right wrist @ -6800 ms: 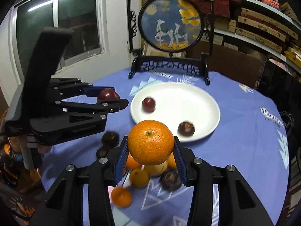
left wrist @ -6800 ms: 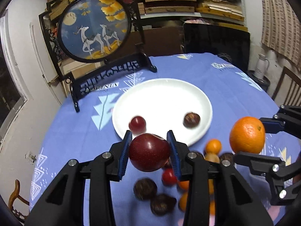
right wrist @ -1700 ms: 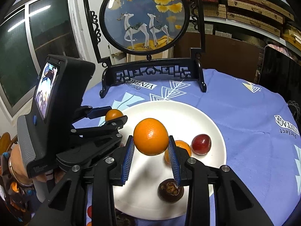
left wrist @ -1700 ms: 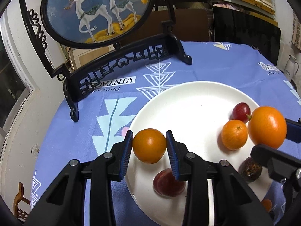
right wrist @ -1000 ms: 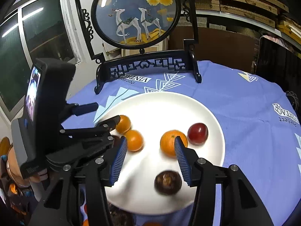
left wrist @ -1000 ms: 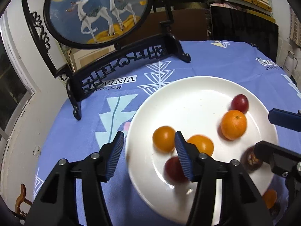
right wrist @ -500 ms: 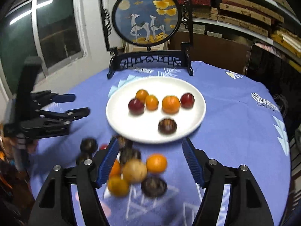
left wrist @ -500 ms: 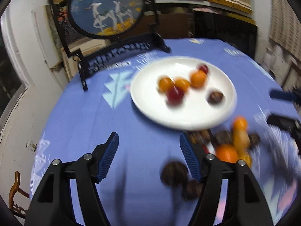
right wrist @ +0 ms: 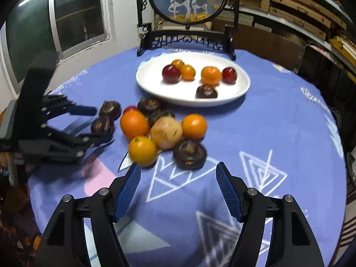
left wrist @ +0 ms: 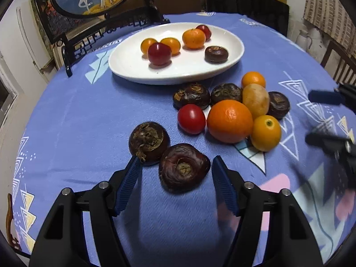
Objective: Organize fruits
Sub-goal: 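Grasp a dark brown fruit with the left tool while the right tool grasps a yellow citrus, then carry the brown fruit and yellow citrus onto the plate and open both tools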
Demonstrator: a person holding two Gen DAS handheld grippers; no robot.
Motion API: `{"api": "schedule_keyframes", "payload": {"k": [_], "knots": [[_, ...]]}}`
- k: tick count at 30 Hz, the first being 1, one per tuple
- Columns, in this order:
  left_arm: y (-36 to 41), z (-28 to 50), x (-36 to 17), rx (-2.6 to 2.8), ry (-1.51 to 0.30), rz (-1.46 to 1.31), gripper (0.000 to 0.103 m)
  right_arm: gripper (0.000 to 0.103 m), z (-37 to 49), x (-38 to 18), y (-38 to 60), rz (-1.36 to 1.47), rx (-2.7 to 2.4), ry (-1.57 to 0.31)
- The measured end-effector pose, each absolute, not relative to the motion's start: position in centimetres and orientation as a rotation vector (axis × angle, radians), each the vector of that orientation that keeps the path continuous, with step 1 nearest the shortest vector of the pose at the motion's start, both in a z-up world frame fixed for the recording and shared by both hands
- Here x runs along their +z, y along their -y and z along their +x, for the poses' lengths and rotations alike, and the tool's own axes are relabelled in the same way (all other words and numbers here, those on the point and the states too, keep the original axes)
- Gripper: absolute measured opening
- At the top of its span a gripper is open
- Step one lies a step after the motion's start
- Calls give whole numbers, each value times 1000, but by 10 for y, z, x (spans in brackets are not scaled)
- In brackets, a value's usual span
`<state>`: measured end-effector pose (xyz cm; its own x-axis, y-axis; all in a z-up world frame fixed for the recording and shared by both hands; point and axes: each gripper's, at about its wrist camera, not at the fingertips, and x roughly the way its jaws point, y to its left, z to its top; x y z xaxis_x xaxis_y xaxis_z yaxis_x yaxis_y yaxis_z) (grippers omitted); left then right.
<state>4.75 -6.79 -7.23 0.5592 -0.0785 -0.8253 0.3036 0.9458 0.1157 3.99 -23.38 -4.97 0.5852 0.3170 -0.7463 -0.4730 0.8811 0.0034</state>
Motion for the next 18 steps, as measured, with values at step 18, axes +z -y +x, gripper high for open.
{"api": "schedule_keyframes", "payload": {"k": [18], "knots": [[66, 35, -65, -314, -921, 255, 43, 36, 51, -67, 186, -209, 570, -884]]}}
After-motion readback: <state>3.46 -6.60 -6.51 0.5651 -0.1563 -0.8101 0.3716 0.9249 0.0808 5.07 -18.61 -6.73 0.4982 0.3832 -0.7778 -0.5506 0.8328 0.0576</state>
